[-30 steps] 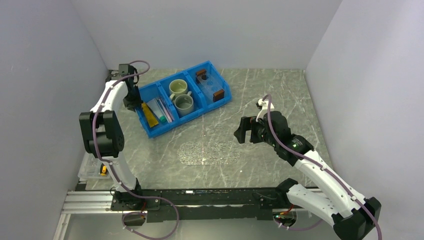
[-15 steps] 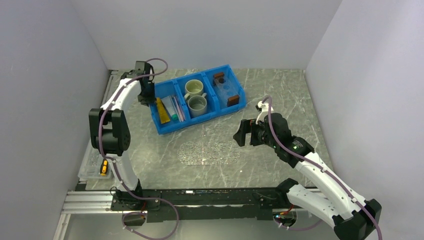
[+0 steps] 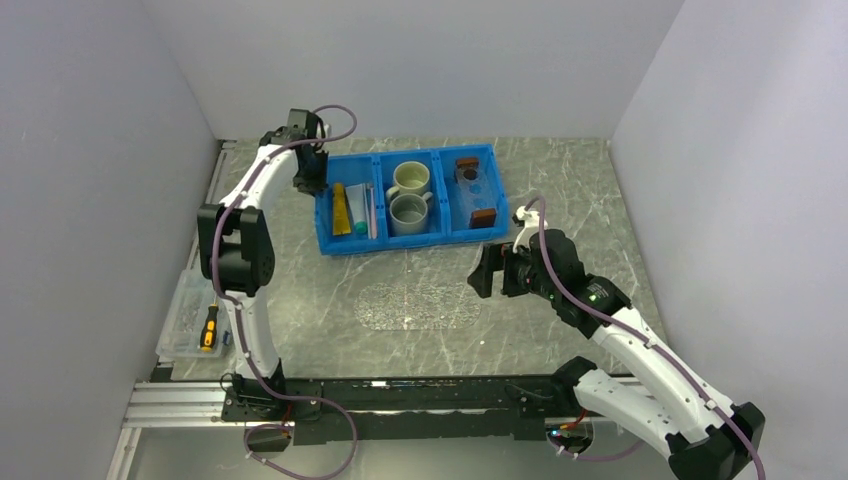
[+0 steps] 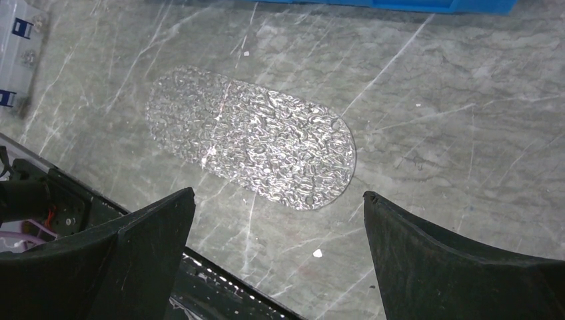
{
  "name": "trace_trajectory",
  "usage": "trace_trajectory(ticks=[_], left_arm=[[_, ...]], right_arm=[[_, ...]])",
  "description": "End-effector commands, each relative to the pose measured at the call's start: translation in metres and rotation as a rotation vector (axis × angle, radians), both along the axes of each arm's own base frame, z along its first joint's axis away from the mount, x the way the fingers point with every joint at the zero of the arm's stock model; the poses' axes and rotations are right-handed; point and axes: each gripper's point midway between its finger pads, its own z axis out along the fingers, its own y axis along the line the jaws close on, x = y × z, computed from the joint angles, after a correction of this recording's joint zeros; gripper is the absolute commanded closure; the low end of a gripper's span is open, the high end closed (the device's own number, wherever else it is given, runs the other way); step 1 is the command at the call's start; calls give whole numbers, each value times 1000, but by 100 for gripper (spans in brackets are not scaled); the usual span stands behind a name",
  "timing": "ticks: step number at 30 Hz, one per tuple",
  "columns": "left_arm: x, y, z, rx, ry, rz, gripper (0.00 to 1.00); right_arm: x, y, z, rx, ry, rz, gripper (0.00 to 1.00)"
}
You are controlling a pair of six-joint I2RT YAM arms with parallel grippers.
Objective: Prepare toiletry sets of a toothbrush and toothpaste on the tray
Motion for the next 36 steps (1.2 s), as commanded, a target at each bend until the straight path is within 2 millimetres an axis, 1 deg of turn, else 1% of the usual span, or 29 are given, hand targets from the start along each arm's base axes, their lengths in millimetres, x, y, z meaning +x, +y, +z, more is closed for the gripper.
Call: trace_trajectory(ticks=[1,6,9,14,19,22,28,31,33,35,36], left_arm=[[32,-25,47,-42,-157,-125,100],[42,-30,42,-42,-159,-136,100],[42,-34,39,-39,-150,-144,100],[43,-41,43,-35,-192,-166,100],[46,-61,45,-40,-199,-201,100],[44,-70,46,-39,-196,-213,100],[36,-70,43,-44,-204,-195,100],[35,-68,43,-36,-196,-185,100],[35,-67,46,-33,-199,-182,87],[35,-66,53,-32,-211,-176,72],[34,-65,57,-29,-218,-174,66]], right_arm=[[-5,-7,-3,-5,16,-30,1],[-6,-7,-6,2,23,-37,1],[-6,-6,-8,-1,33,-38,1],[-4,-7,-14,-21,45,-41,1],[-4,-6,-16,-22,50,-43,1],[-4,-7,-17,-24,54,-45,1],[-4,-8,-19,-26,54,-52,1],[-4,-9,-22,-37,63,-54,1],[-4,-10,-21,-44,67,-58,1],[-4,-12,-21,-48,63,-62,1],[-4,-12,-20,-49,62,-65,1]])
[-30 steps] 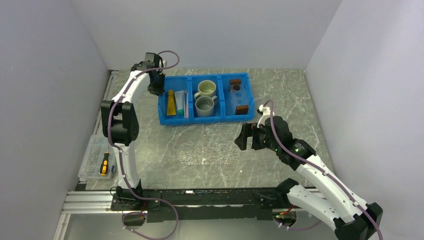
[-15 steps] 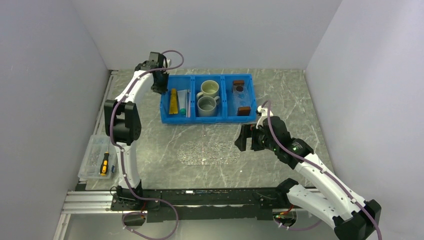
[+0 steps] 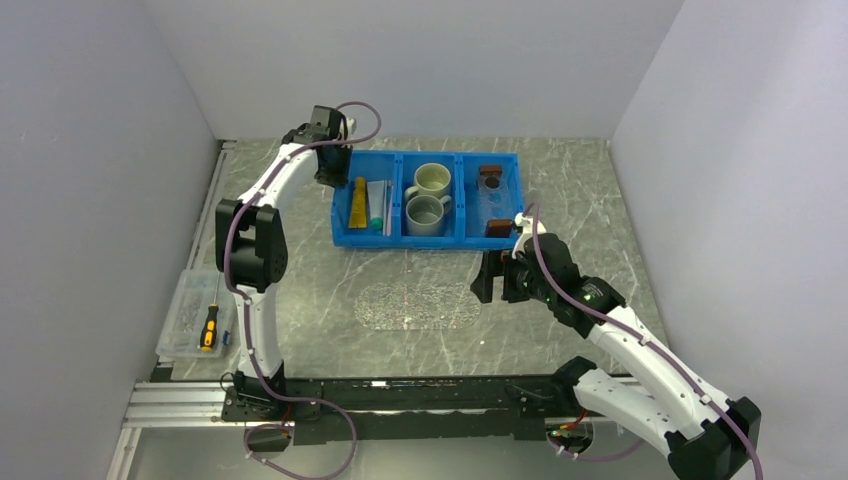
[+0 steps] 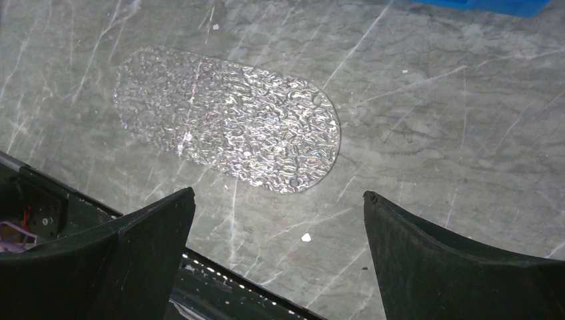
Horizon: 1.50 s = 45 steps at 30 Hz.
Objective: Prepare toiletry sets of a toothbrush and toothpaste on the tray
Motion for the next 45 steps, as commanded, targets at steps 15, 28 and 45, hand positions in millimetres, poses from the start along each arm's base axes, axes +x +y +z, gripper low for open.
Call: trace_trajectory(ticks=[15,28,45], left_arm=[[-84,18,155,-111,-285,142,22],[-220,-5,67,-386,-81,141,19],[-279,-44,-16,-640,141,76,16]], right_arm=[[8,-24,1,-103,40,-142,0],[-4,-20,-60,-79,216,-238,1],[0,5,-82,16,277,-216,1]])
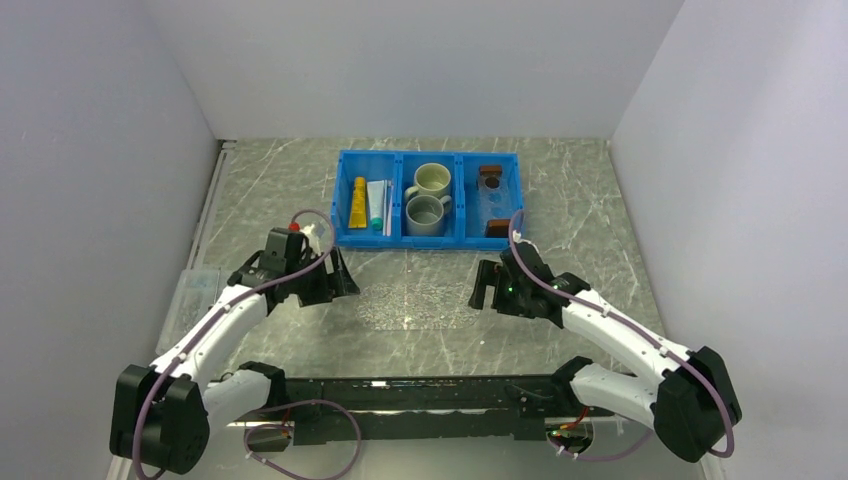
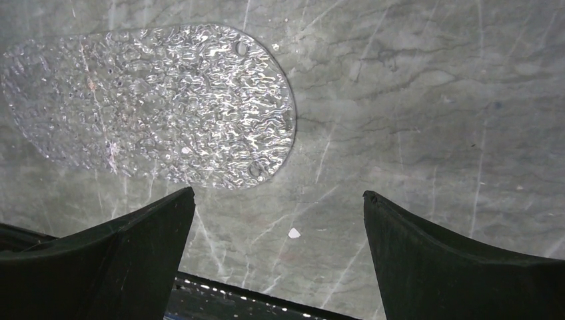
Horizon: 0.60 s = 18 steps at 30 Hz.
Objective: Prepare toiletry sets of a toothbrush and toothpaste on the tray
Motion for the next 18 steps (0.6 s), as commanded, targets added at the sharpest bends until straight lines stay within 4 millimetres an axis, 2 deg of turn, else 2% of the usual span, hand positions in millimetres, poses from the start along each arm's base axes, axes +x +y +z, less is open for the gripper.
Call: trace_trajectory(ticks=[1,18], left_arm=[[2,-22,5,-128,-22,-51,16],[-12,-32,-41,-178,96,-80,17]], right_arm=[[7,18,4,80,-21,17,1],[16,32,-5,149,-52,29,1]])
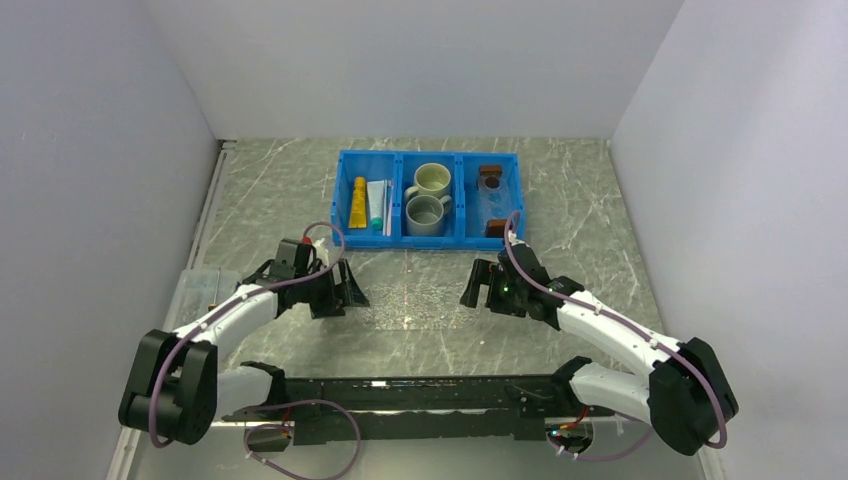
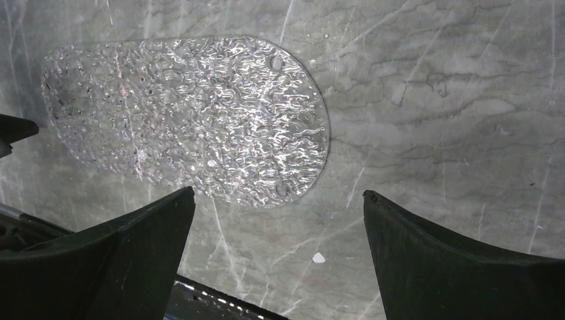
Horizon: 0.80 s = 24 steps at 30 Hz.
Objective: Prepare toiletry sets of a toothbrush and toothpaste on the tray
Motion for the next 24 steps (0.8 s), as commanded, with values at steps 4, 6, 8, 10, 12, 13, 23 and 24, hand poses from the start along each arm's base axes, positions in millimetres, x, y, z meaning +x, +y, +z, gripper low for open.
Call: trace_trajectory(ticks=[4,6,8,10,12,13,23,24], left_arm=[[2,-10,-4,-49,0,-28,18],[3,-12,-6,-55,7,-28,18],[3,-14,-7,-57,12,-30,18],[3,-15,-8,-52,14,-29,18],[3,-15,-9,-45,17,-30,18],[4,-16,-9,-40,17,-32,18],[14,-21,-12,-4,15,-42,19],[14,-22,-13,-1,17,-42,19]], right_arm=[[11,13,2,65,-46,-7,1],[14,15,0,70,-52,-6,1],[16,17,-4,70,-46,-4,2],[16,18,-9,69,-32,-3,2],[16,21,-12,78,-26,3,2],[16,22,-13,81,-26,4,2],[18,22,-19,80,-26,-1,2],[18,22,-20,82,-24,-2,2]])
